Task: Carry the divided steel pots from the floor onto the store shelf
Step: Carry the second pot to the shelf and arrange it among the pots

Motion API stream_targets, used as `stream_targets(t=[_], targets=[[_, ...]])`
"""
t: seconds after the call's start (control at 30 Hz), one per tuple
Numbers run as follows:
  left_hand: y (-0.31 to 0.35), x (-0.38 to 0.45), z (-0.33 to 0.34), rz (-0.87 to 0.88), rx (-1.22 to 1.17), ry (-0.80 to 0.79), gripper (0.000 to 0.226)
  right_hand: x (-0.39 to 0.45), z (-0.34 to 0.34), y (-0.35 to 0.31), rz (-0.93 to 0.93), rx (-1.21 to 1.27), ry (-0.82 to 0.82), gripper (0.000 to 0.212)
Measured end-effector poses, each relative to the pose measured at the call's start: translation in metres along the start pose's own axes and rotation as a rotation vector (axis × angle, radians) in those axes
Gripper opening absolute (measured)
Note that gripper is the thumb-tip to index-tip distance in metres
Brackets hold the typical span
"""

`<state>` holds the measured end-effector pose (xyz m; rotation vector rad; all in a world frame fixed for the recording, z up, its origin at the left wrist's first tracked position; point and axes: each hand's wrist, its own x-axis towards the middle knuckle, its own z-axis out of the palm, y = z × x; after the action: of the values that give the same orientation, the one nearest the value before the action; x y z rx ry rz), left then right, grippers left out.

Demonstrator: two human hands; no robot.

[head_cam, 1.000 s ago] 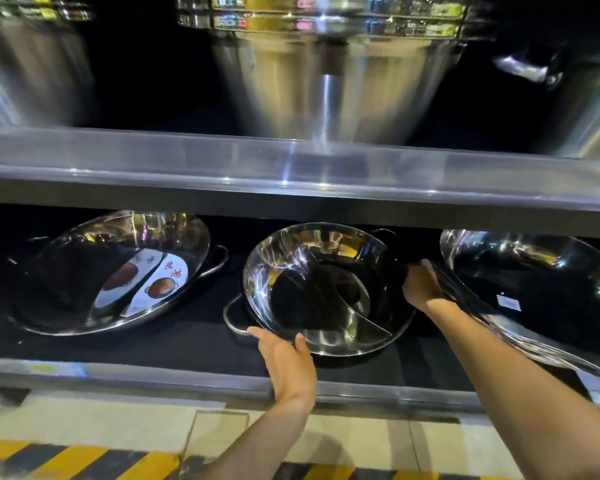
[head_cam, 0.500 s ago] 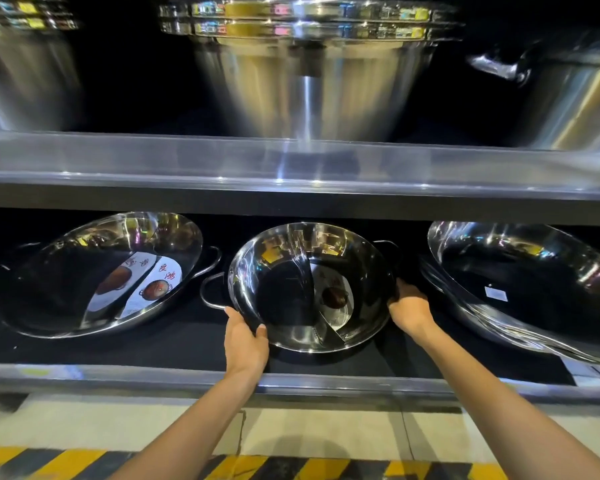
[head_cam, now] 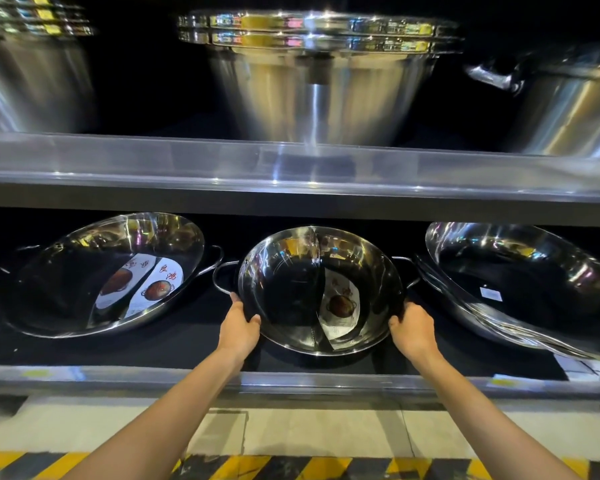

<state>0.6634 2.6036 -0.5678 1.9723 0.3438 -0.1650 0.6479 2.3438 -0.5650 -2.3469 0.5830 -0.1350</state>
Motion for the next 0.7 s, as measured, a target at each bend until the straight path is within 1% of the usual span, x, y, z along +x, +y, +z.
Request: stream_targets(t=[0.13, 0.27, 0.4, 0.5, 0.6, 0.7], targets=[[0.001, 0.011, 0.002, 0.003, -0.013, -0.006, 0.066, 0.002, -0.002, -0.003, 0.012, 0.016, -0.009, 0.020], [0.003, 0.024, 0.004, 0.016, -0.049, -0.028, 0.067, 0.007, -0.003, -0.004, 0.025, 0.027, -0.023, 0.012], [0.002, 0.037, 0.005, 0.022, -0.100, -0.042, 0.070, 0.012, -0.002, -0.002, 0.027, 0.043, 0.004, 0.037], [-0.002, 0.040, 0.005, 0.042, -0.117, -0.048, 0.067, 0.016, -0.001, 0.002, 0.038, 0.082, 0.001, 0.033], [-0.002, 0.043, 0.004, 0.059, -0.141, -0.076, 0.067, 0.021, -0.005, 0.009, 0.051, 0.154, -0.079, 0.020], [-0.003, 0.045, 0.002, 0.068, -0.171, -0.118, 0.066, 0.027, -0.012, 0.016, 0.023, 0.264, -0.218, 0.019]])
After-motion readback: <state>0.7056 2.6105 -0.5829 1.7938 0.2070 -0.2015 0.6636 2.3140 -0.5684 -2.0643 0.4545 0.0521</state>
